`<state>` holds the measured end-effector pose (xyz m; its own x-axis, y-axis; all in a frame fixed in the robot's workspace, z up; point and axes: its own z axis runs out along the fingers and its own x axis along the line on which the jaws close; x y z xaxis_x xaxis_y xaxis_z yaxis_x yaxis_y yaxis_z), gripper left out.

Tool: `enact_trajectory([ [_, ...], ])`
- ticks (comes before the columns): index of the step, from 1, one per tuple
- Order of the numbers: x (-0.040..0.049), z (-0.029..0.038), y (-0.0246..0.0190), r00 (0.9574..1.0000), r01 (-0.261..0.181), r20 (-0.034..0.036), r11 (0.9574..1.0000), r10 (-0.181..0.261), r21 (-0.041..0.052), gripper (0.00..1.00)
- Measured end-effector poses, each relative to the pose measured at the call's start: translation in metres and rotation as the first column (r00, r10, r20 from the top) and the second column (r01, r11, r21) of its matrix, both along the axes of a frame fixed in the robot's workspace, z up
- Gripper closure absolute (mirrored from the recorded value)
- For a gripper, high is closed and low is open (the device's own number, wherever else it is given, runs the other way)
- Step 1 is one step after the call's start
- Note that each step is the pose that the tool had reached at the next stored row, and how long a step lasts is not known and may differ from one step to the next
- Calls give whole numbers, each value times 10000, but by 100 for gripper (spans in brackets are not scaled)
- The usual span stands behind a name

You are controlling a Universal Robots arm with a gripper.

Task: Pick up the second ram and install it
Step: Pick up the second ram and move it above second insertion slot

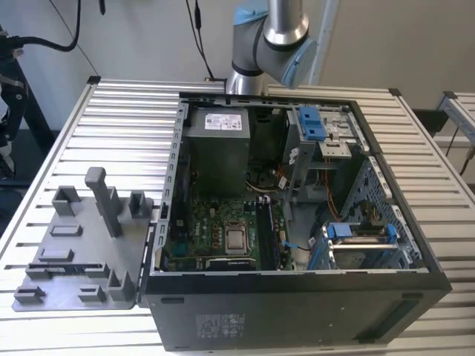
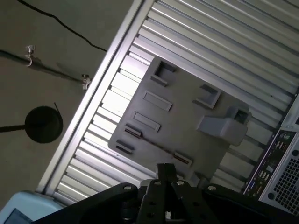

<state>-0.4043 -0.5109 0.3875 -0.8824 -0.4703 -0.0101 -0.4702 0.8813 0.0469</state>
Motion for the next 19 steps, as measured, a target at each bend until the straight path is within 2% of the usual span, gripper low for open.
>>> enact_trajectory([
  [5,-2,0,2,9972,-754,0,9972,754,0,89],
  [8,-2,0,2,9925,-1225,0,9925,1225,0,89],
  [10,-3,0,2,9875,-1574,0,9875,1574,0,89],
  [14,-3,0,3,9736,-2282,0,9736,2282,0,89],
  [17,-2,0,2,9594,-2820,-1,9594,2820,0,89],
  [19,-3,0,2,9485,-3168,1,9485,3168,0,89],
])
